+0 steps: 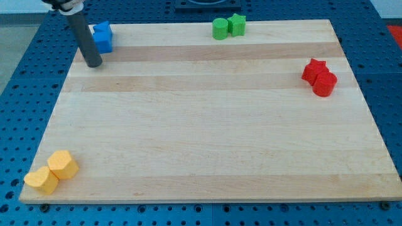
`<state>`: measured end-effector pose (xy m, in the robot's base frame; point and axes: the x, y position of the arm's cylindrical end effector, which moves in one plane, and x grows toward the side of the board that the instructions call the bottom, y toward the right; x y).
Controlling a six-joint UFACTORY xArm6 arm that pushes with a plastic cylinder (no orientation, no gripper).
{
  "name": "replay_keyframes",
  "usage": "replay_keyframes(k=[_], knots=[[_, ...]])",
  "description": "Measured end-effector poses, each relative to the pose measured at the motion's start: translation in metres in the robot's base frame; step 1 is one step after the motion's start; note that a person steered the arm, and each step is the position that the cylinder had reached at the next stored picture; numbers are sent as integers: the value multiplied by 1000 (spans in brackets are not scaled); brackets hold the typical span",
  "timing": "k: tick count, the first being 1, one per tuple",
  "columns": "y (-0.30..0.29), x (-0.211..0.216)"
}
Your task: Move your arm closer to the blue triangle
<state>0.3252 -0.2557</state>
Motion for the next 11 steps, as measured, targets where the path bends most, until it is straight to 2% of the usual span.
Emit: replay_keyframes(k=[3, 8, 9, 11], knots=[[-47, -8], [-48, -91], [-47, -93], [-9, -87]])
